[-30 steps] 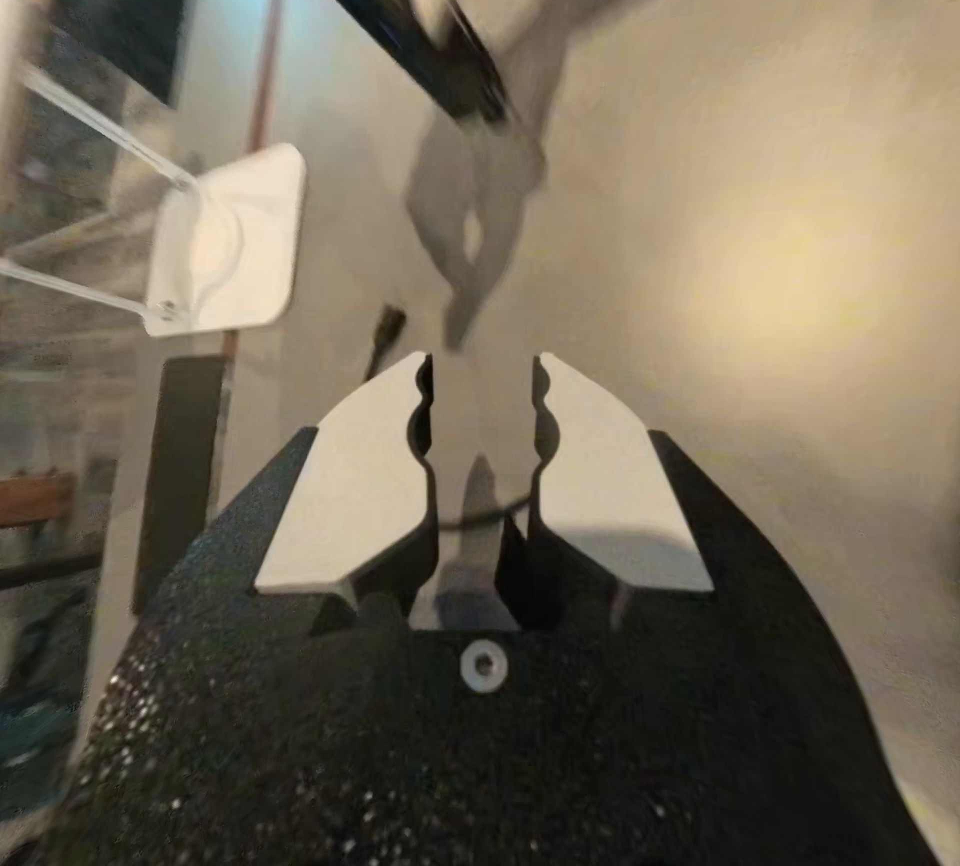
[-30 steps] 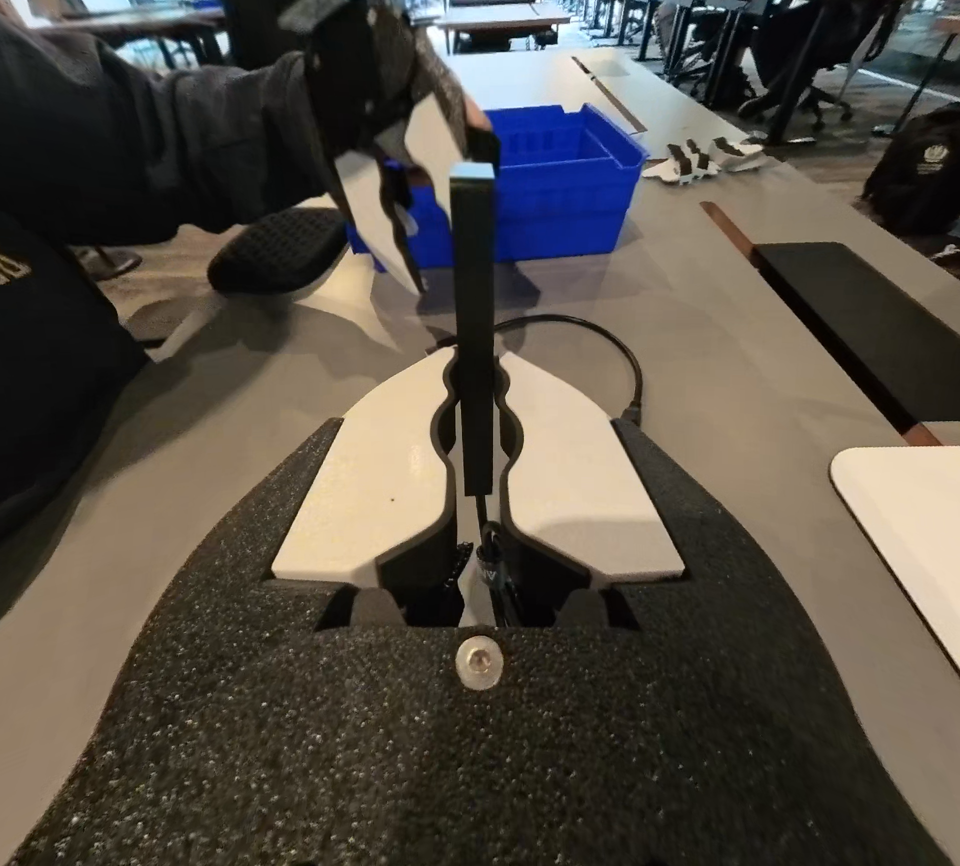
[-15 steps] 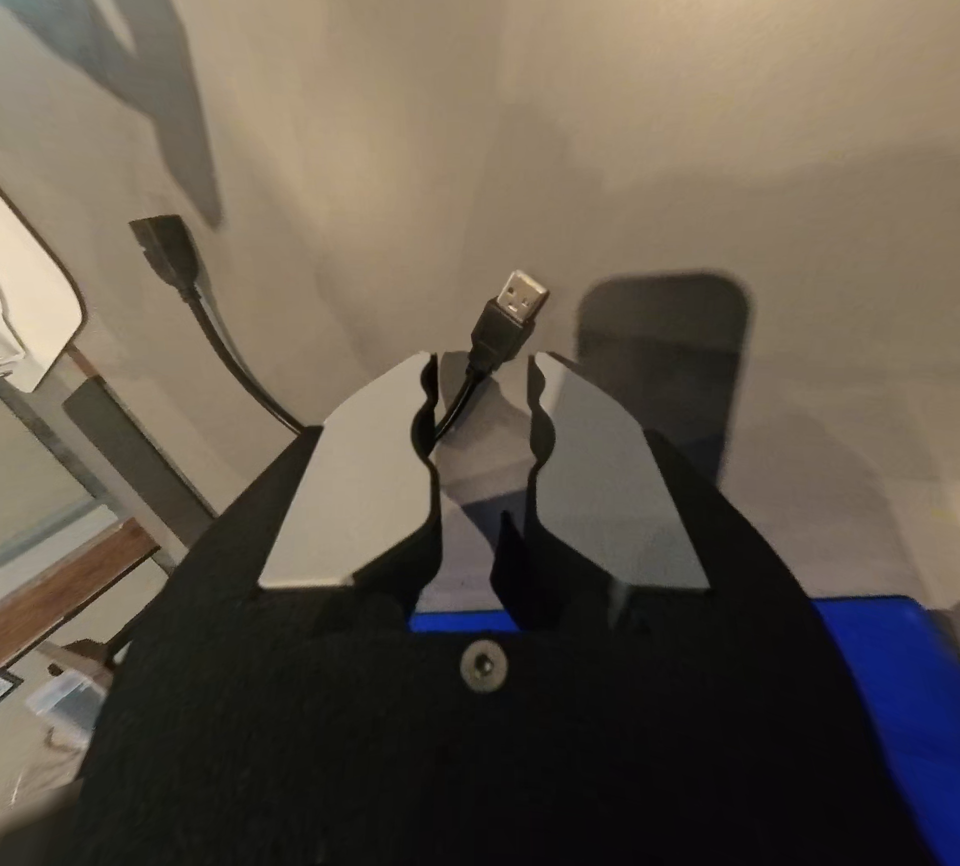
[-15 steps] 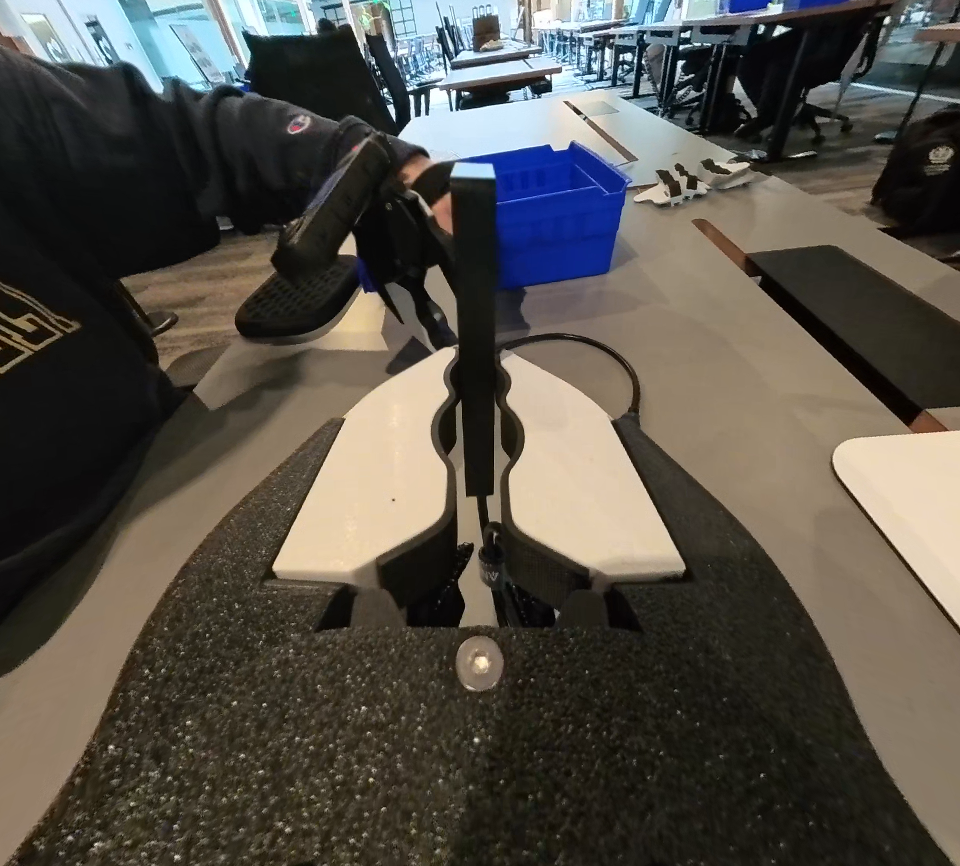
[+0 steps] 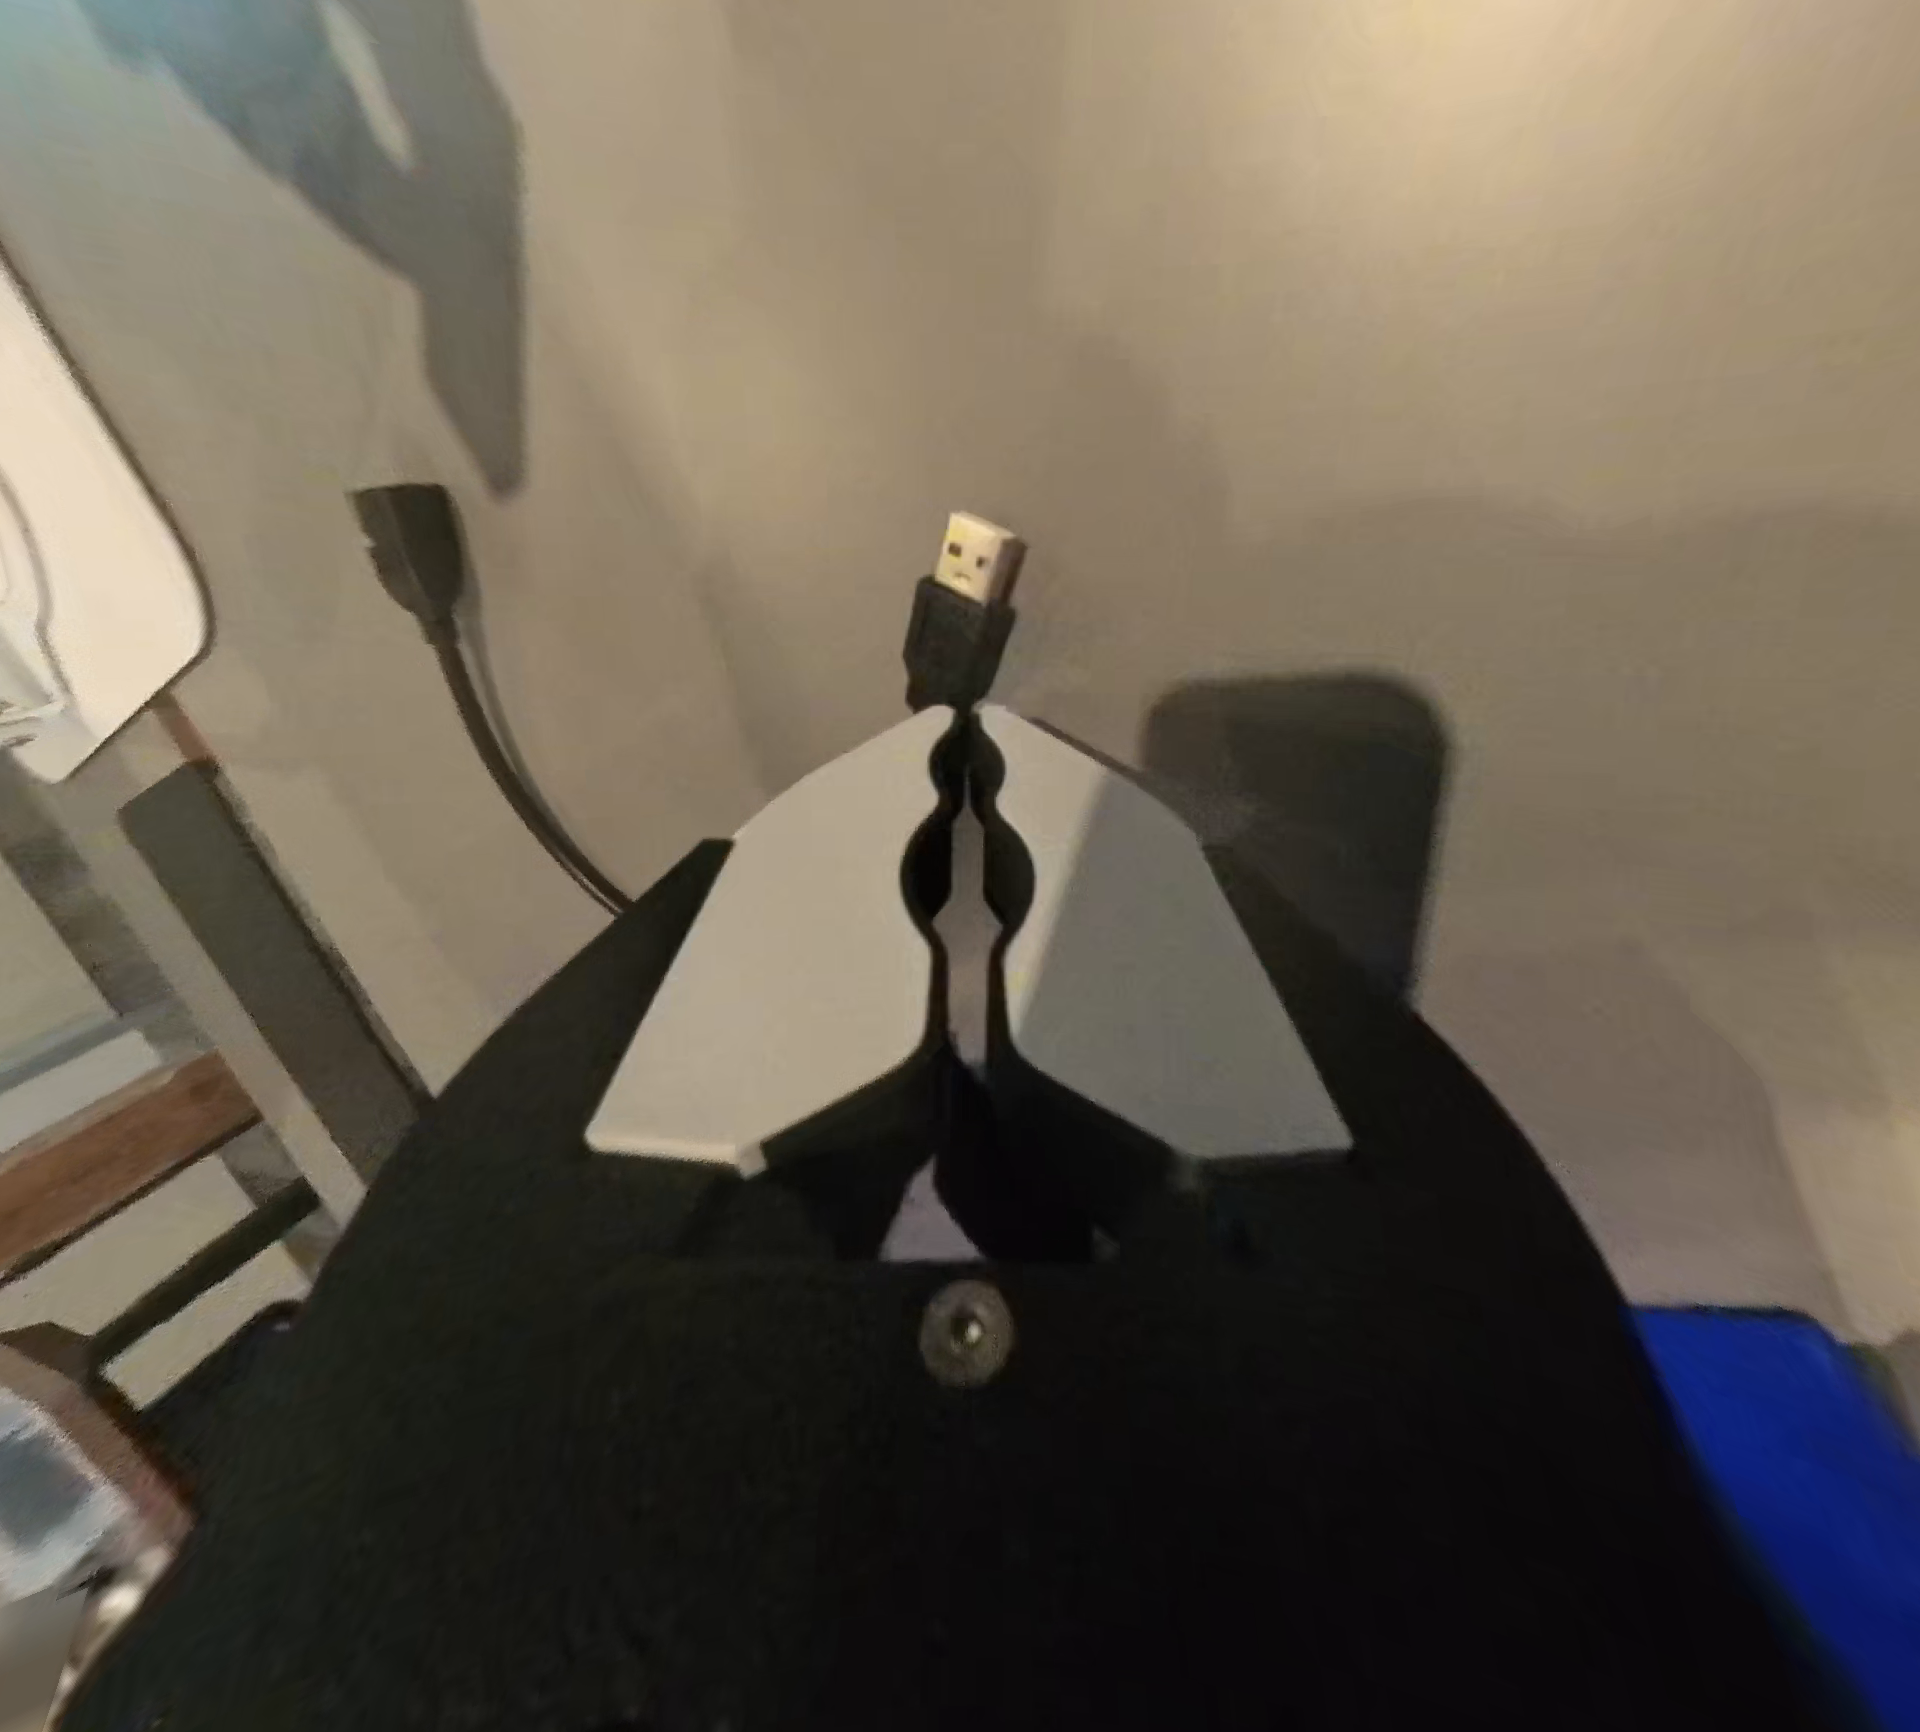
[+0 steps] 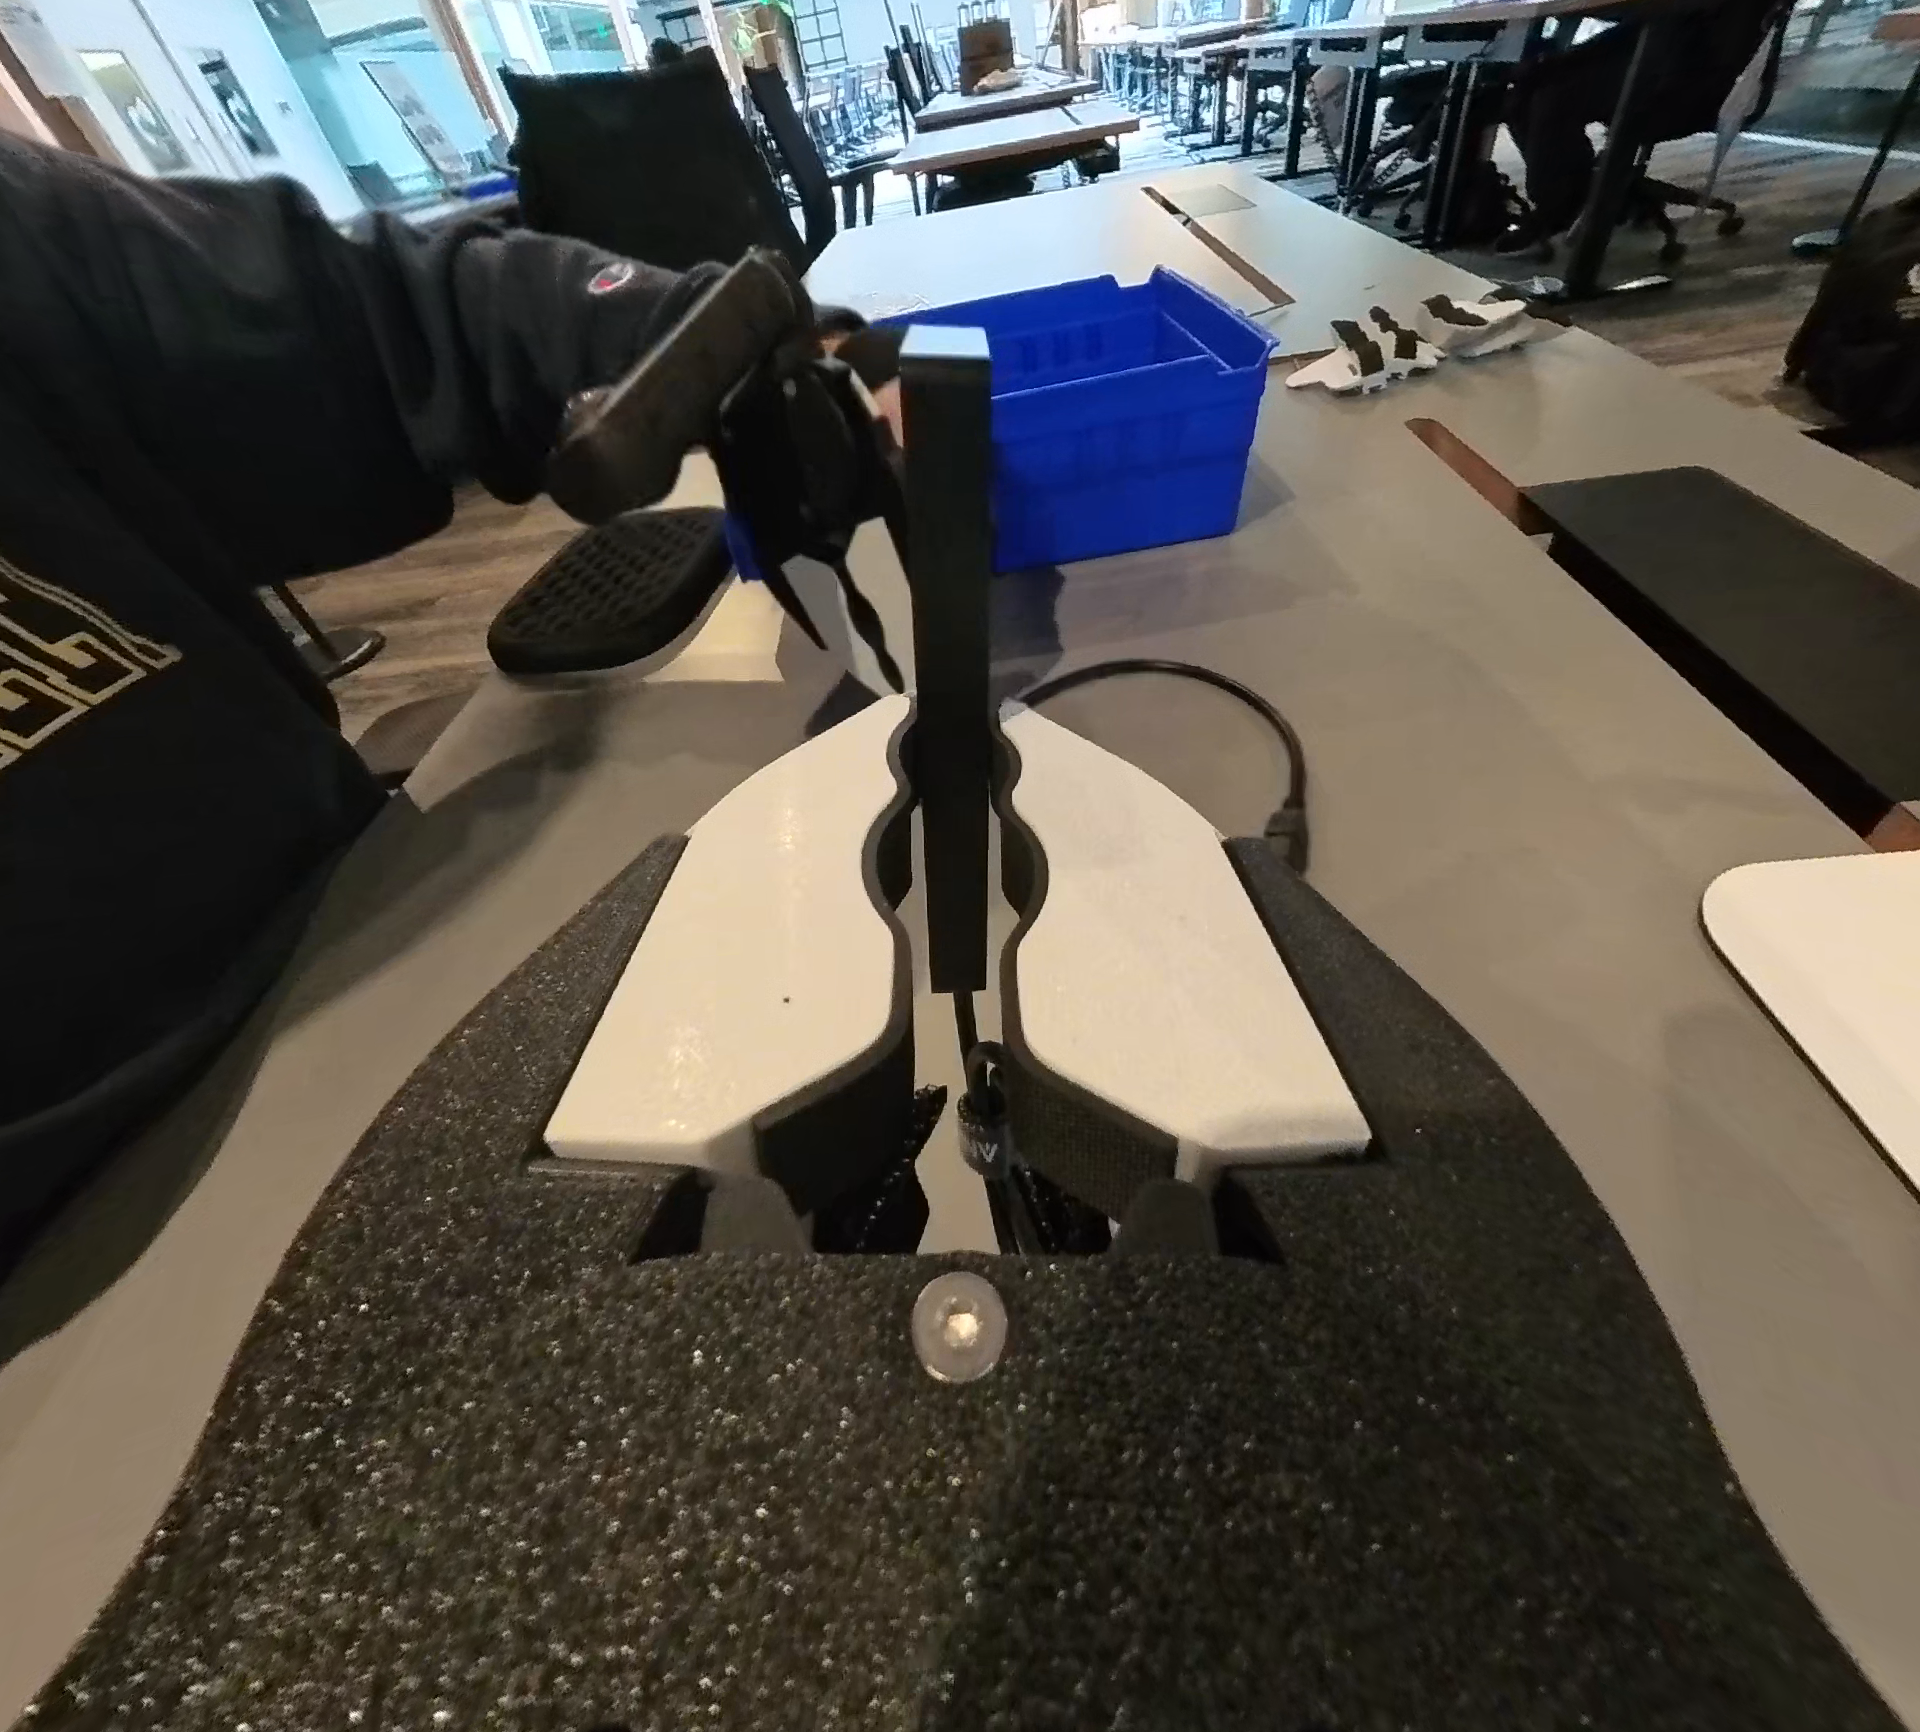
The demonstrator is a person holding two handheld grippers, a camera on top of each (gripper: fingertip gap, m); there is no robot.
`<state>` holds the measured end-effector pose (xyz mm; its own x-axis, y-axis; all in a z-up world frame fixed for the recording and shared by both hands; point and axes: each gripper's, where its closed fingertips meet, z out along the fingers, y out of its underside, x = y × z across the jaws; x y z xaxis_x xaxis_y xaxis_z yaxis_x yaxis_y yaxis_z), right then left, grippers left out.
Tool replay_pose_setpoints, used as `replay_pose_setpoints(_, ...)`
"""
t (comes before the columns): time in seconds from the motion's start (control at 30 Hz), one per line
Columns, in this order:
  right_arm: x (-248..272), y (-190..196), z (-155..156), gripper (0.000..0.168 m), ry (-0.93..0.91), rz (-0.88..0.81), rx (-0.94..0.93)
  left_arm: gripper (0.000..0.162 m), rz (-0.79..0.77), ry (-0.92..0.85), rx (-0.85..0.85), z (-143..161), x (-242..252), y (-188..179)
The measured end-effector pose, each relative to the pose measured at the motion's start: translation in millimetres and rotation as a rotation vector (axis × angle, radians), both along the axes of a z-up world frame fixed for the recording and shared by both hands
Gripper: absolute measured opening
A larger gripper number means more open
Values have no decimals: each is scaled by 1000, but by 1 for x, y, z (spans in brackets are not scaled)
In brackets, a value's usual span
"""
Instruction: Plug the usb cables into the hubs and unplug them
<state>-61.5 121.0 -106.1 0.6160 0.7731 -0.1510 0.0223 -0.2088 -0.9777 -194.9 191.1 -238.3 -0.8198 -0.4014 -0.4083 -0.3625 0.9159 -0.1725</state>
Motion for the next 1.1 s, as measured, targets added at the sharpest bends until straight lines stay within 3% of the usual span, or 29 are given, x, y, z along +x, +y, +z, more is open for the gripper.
replay_pose_setpoints(0.1, 1, 0, 0, 11, 5, -3, 2, 0, 47, -76, -66, 14, 9, -6)
replay_pose_setpoints(0.3, -1, -1, -2, 11, 3, 13, -3, 0, 13, -156, 0, 17, 15, -5)
replay_pose_setpoints(0.4, -3, -2, -4, 11, -7, 27, -3, 31, 36, -77, -59, 9, 14, -12)
replay_pose_setpoints(0.47, -5, -3, -5, 11, -9, 35, -8, 37, 57, -13, -67, 3, 12, -10)
replay_pose_setpoints(0.67, -6, -4, -6, 11, -11, 47, -15, 17, 24, 50, -45, -7, 14, -6)
replay_pose_setpoints(0.93, -5, -5, -5, 11, -1, 51, -19, 21, 28, 129, -29, -10, 19, -4)
replay_pose_setpoints(1.1, -7, -4, -7, 11, -4, 55, -22, 16, 35, 153, -26, -10, 23, -3)
